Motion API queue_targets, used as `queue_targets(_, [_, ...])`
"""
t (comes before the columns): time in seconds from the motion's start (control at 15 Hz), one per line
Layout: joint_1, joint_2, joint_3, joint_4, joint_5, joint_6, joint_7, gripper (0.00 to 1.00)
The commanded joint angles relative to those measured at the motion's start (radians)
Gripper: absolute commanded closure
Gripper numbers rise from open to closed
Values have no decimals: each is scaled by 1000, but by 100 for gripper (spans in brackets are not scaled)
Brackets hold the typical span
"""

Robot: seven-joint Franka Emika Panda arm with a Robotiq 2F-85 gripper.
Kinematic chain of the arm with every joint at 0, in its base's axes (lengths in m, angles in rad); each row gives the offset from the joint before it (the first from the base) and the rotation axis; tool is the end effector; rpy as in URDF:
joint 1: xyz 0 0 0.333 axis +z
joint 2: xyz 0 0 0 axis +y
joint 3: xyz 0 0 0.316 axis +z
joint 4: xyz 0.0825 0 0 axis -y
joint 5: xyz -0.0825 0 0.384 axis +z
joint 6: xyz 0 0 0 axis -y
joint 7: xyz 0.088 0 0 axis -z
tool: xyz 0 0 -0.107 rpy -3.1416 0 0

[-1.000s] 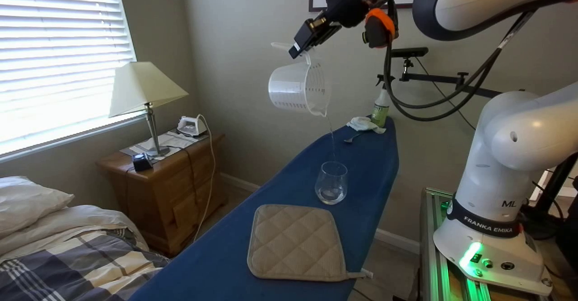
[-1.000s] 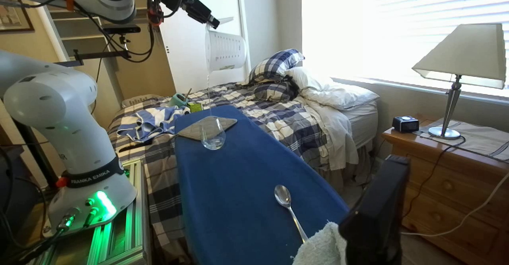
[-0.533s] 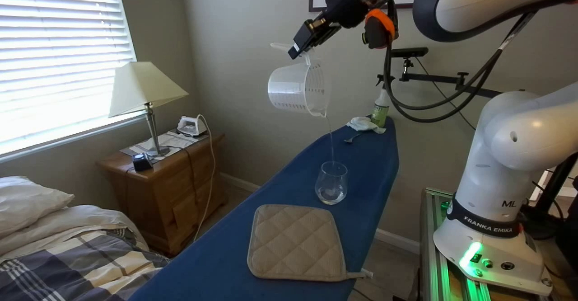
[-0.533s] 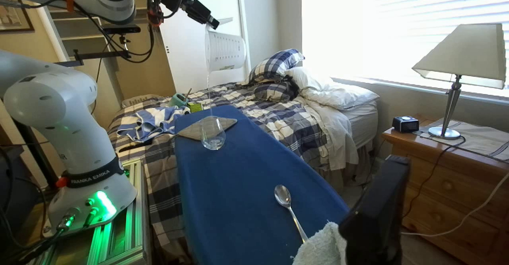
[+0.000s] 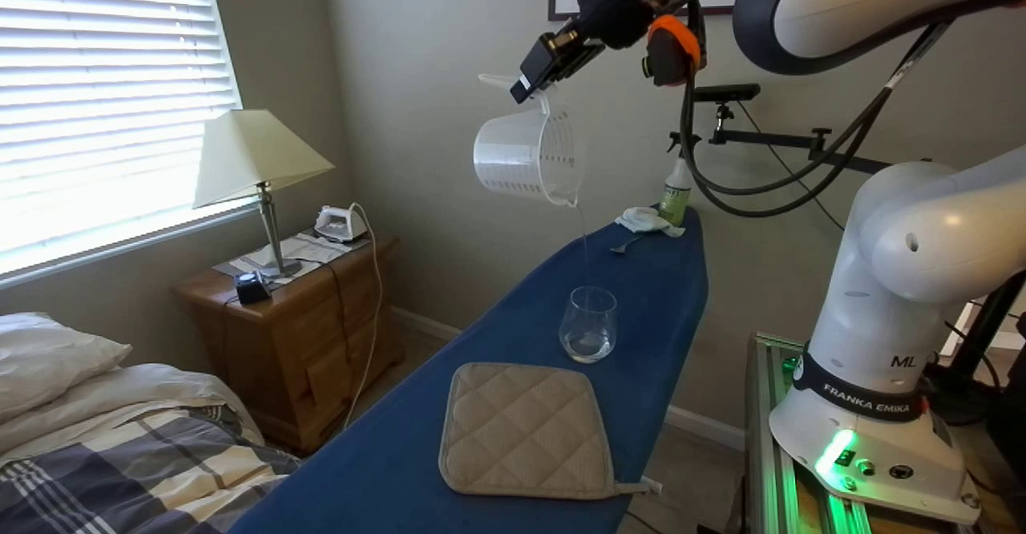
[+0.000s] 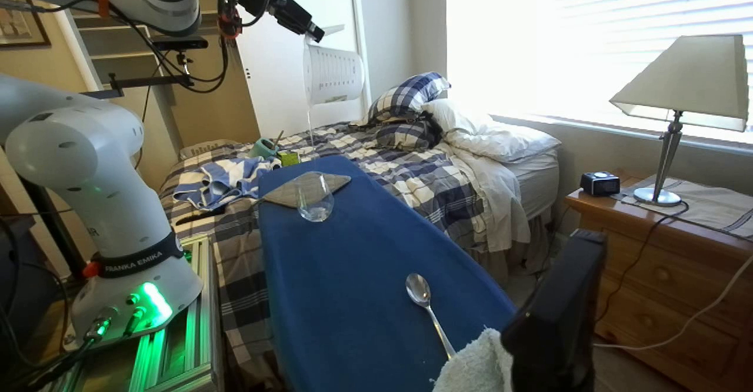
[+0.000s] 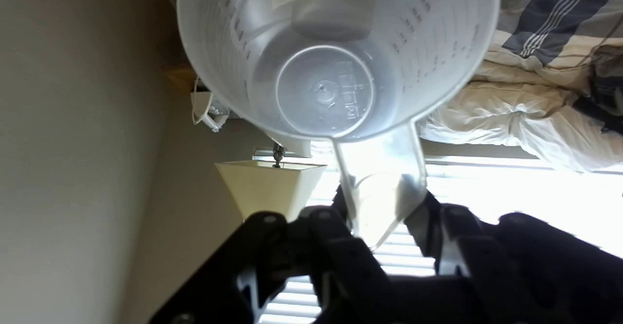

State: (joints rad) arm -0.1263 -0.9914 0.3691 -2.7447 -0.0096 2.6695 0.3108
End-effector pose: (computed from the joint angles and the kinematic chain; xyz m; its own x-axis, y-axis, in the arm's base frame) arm 0.3127 0.1012 0.5693 0.6074 -0.0107 0.7943 -0.1108 -0.9913 0.0713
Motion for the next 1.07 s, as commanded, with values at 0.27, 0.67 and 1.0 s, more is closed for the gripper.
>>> queue_targets(0.27, [5, -4, 6, 2, -11, 4, 40, 93])
queue_targets(0.67, [0, -4, 13, 2, -8, -5, 69, 93])
queue_targets(1.0, [-2, -4, 15, 0, -8, -10, 84, 93])
